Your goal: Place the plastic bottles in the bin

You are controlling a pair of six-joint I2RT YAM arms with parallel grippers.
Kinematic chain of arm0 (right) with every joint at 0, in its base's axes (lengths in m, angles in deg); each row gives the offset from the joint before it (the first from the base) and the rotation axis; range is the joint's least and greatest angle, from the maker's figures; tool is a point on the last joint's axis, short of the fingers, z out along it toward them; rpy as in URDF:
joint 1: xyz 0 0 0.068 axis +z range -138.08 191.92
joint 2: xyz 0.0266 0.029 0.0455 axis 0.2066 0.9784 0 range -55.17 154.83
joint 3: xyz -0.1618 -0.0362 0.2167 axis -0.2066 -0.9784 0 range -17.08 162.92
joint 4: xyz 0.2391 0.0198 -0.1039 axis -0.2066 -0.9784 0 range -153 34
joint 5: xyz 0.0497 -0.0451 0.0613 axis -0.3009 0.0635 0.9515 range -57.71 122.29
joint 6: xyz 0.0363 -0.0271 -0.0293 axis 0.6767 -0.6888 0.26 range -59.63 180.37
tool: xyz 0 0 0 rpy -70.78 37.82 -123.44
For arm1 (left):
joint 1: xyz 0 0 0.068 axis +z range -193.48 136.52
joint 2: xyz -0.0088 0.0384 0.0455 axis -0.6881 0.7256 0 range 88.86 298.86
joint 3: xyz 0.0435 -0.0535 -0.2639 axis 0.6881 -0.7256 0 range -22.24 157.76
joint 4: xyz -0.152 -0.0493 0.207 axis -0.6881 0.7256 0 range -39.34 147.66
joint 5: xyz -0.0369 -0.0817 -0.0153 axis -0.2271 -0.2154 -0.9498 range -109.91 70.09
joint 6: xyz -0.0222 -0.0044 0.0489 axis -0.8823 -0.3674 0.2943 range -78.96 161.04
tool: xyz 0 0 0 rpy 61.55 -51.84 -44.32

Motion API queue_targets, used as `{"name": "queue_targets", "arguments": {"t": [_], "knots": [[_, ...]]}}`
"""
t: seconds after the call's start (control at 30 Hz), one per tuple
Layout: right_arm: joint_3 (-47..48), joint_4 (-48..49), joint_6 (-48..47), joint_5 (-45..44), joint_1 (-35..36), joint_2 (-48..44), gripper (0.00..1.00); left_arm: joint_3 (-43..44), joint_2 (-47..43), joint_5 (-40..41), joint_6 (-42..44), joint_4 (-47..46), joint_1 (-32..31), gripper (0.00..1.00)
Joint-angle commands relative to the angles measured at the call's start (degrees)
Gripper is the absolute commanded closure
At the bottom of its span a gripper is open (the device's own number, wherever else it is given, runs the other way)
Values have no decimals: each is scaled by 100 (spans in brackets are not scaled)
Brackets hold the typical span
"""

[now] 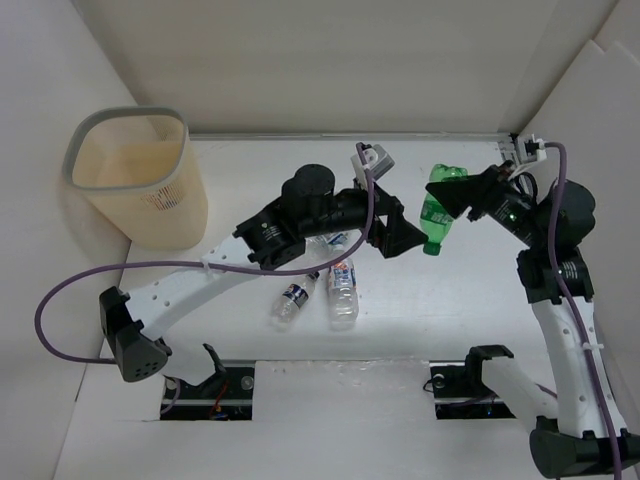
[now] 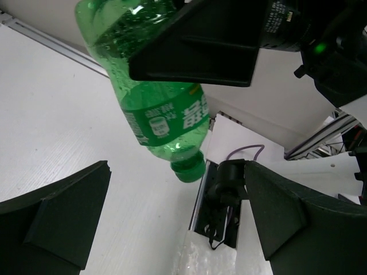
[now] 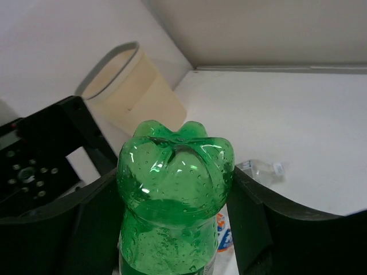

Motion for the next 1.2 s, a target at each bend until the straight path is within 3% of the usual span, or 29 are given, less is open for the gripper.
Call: {"name": "queue_targets", "arguments": {"t": [0.0,0.2,0.57,0.6,0.7,0.77,0.87,1.03,1.1,1.13,1.17], "knots": [[67,979,599,631,-39,-193,100,-46,-58,28,101,-516,-24,0],[119,1560,1188,983,-39,-359,100,94,319,160,-56,-893,-24,0],[-39,2422,1655,807,400,-307,100,332,979,-1614,-1155,-2661,-24,0],[-39,2422,1655,746,461,-307,100,332,1049,-1615,-1216,-2782,-24,3],[-92,2474,1593,693,462,-307,97,332,1102,-1703,-1296,-2907,-24,49],[-144,2474,1541,693,462,-237,75,332,1033,-1432,-1296,-2758,36,89],[-328,2422,1427,474,462,-237,0,280,779,-852,-1296,-2468,360,100],[-329,1290,645,-430,-21,-342,0,472,216,262,-972,-1450,1459,100],[-329,790,461,-1133,-74,-342,0,770,-56,955,-691,-442,2089,100],[-329,735,407,-1135,-74,-290,0,868,-153,960,-690,-437,2303,100],[-329,734,407,-1039,-74,-229,0,982,-241,1500,-620,76,2513,100]]}}
